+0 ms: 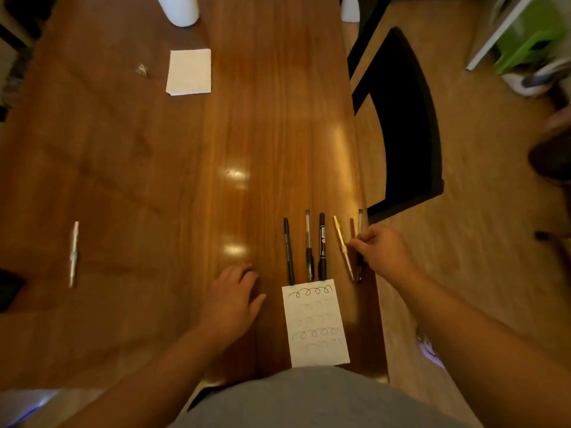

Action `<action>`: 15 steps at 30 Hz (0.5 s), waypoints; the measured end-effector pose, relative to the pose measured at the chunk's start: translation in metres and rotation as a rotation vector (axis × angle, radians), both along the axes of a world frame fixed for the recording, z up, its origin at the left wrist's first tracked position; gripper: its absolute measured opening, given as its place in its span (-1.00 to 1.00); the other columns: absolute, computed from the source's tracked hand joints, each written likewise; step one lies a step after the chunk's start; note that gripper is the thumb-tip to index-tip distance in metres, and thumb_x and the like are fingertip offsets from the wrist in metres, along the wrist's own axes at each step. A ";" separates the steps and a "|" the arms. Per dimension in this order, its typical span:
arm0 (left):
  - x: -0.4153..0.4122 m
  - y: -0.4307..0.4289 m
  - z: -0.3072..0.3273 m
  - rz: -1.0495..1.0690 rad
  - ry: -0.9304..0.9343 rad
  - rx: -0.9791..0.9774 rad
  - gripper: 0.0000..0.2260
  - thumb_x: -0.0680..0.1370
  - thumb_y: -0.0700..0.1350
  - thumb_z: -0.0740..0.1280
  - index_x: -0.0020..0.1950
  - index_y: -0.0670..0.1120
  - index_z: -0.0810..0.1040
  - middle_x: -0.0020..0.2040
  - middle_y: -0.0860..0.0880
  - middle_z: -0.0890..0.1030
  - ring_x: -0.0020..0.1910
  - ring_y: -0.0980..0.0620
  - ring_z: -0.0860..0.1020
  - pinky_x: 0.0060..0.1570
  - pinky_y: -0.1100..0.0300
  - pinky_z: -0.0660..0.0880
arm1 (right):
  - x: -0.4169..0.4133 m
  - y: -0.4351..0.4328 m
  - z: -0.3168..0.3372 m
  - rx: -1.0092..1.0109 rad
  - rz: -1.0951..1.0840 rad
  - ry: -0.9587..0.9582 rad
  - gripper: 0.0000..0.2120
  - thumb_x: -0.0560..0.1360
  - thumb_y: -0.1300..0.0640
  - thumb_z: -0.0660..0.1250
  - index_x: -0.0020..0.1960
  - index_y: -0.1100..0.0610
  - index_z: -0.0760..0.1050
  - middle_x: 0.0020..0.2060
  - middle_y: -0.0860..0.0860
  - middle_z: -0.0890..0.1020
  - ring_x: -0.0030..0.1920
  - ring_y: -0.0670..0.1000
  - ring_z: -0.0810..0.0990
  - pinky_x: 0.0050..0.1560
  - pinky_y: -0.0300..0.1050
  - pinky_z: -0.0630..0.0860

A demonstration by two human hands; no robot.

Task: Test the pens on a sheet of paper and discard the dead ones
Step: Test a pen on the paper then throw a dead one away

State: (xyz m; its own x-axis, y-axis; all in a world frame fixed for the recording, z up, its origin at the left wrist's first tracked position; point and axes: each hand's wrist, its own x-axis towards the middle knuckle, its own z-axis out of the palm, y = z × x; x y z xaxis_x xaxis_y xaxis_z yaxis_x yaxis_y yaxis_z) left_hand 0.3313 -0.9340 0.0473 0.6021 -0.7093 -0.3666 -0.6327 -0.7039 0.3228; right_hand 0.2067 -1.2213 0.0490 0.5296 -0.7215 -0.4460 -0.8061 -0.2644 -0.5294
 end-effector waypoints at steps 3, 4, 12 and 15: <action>0.005 0.004 -0.006 -0.048 -0.047 0.003 -0.61 0.55 0.15 0.27 0.35 0.07 0.44 0.45 0.03 0.34 0.43 0.02 0.27 0.39 0.04 0.27 | 0.007 0.002 -0.011 -0.050 0.028 0.007 -0.83 0.49 -0.07 0.41 -0.20 -0.05 0.49 -0.31 -0.05 0.59 -0.31 -0.08 0.60 -0.33 -0.15 0.58; 0.006 0.005 -0.007 -0.056 -0.055 0.005 -0.61 0.55 0.16 0.27 0.35 0.08 0.44 0.45 0.04 0.34 0.43 0.02 0.27 0.38 0.05 0.26 | 0.009 0.003 -0.013 -0.065 0.024 -0.001 -0.82 0.49 -0.08 0.41 -0.21 -0.06 0.47 -0.32 -0.06 0.58 -0.32 -0.09 0.60 -0.35 -0.18 0.55; 0.010 -0.002 -0.009 -0.043 -0.065 -0.047 -0.68 0.55 0.14 0.28 0.25 0.06 0.50 0.38 0.05 0.39 0.37 0.04 0.32 0.30 0.12 0.30 | 0.005 0.008 -0.018 -0.112 0.022 -0.011 -0.88 0.53 -0.03 0.36 -0.06 -0.01 0.49 -0.25 -0.07 0.56 -0.25 -0.10 0.56 -0.28 -0.14 0.58; 0.008 -0.005 -0.009 -0.035 -0.066 -0.051 -0.69 0.55 0.14 0.29 0.25 0.06 0.50 0.38 0.04 0.39 0.37 0.04 0.31 0.31 0.11 0.30 | 0.003 0.007 -0.018 -0.109 0.028 -0.018 -0.88 0.54 -0.04 0.35 -0.04 0.00 0.49 -0.25 -0.07 0.56 -0.23 -0.08 0.56 -0.27 -0.13 0.58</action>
State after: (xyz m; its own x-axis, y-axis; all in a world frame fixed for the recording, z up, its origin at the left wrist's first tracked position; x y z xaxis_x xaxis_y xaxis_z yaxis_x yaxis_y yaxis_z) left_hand 0.3392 -0.9389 0.0380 0.5981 -0.7471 -0.2898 -0.6781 -0.6646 0.3139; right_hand 0.2095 -1.2140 0.0311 0.5573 -0.7503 -0.3556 -0.7882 -0.3436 -0.5106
